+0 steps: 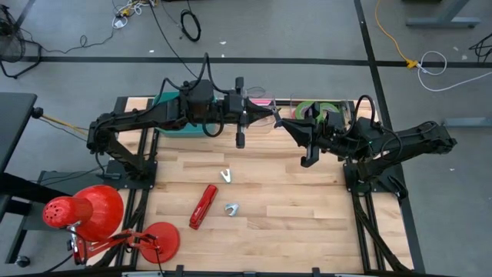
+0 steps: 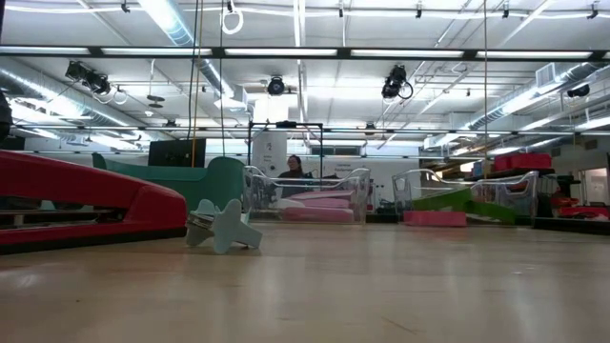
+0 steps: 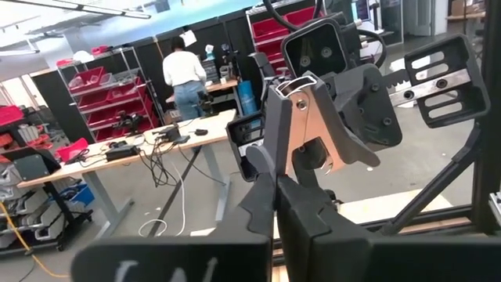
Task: Pick and place Stapler, Stapler remover, tape
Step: Put the black staple remover into the blue bin
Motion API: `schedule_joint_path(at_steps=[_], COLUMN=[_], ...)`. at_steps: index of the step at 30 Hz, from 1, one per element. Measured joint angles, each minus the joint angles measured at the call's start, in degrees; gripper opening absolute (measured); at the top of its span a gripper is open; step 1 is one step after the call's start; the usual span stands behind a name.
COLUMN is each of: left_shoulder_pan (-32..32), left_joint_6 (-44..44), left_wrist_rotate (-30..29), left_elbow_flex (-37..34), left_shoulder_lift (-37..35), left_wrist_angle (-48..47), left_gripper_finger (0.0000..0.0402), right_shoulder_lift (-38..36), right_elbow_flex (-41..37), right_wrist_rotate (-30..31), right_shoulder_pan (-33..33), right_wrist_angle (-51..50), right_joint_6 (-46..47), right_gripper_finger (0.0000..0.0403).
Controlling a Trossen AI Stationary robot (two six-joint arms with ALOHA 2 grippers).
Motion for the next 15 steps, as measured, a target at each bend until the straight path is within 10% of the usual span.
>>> schedule_joint_path(at_steps=[15], left_shoulder_pan=[0.01], left_joint_6=[-0.21], left_wrist_rotate=[0.81], left_elbow_flex=[0.0], left_shoulder_lift=[0.0], left_wrist_angle=[-0.1], left_gripper_finger=[0.0003], right_shoulder_lift=[0.0], right_elbow_flex=[-0.01], right_wrist_rotate=[0.15], right_shoulder_pan=[0.02], right_wrist_angle=[-0.02], right_joint_6=[1.21], right_gripper_finger=[0.0019])
